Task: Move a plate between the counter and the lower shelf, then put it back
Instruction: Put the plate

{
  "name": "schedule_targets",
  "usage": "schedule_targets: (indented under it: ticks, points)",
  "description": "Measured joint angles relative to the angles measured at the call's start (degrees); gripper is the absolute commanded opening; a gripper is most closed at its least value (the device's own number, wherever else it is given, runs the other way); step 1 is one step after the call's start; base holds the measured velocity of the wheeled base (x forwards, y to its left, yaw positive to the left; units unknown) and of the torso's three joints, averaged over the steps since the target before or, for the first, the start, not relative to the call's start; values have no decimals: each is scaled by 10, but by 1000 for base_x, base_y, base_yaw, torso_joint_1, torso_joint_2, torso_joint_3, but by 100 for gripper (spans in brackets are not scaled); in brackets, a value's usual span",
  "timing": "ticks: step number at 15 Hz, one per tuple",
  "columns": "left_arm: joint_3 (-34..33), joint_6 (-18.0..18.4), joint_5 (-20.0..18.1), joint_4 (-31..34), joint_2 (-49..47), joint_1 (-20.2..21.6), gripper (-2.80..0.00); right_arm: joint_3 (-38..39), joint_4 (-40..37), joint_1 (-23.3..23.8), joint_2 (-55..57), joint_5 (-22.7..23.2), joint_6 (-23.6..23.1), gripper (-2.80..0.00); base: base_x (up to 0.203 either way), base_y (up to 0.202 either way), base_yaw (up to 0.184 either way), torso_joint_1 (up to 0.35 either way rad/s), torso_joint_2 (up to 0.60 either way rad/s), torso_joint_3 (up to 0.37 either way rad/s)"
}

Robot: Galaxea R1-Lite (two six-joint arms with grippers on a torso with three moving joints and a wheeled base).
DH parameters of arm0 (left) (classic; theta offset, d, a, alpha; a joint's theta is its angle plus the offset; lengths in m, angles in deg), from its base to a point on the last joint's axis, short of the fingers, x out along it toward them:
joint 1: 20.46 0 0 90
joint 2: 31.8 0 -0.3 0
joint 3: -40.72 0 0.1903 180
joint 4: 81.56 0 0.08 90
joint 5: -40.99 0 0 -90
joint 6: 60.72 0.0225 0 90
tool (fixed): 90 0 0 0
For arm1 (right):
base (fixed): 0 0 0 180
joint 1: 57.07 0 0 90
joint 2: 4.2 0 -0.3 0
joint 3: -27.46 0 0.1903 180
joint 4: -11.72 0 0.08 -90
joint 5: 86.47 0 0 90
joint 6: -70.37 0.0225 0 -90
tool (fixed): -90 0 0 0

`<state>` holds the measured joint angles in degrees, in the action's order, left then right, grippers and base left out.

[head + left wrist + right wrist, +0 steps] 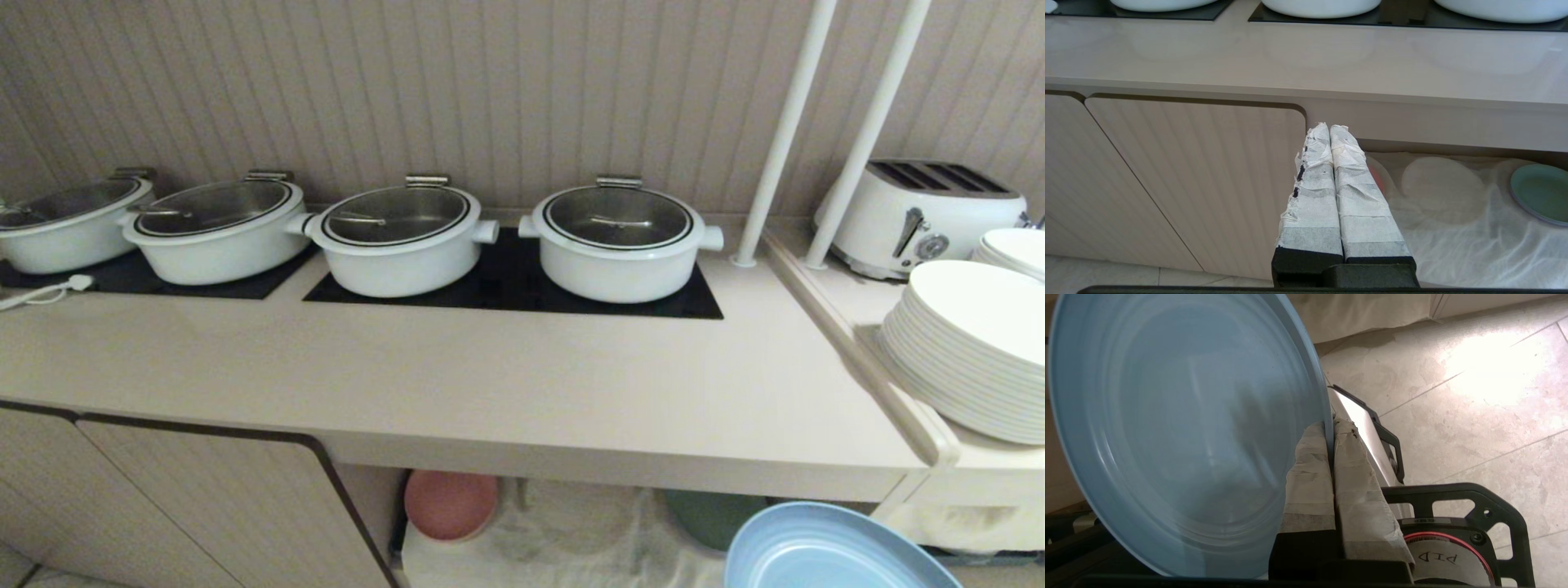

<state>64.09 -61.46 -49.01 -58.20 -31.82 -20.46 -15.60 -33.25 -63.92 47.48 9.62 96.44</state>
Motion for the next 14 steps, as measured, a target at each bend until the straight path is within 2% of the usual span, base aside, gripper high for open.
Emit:
schedule_targets:
  ticks: [14]
  points:
    - [0,0,0,0,0,0,-280,-17,-4,0,7,-1,-1,-280,0,0,0,0,0,0]
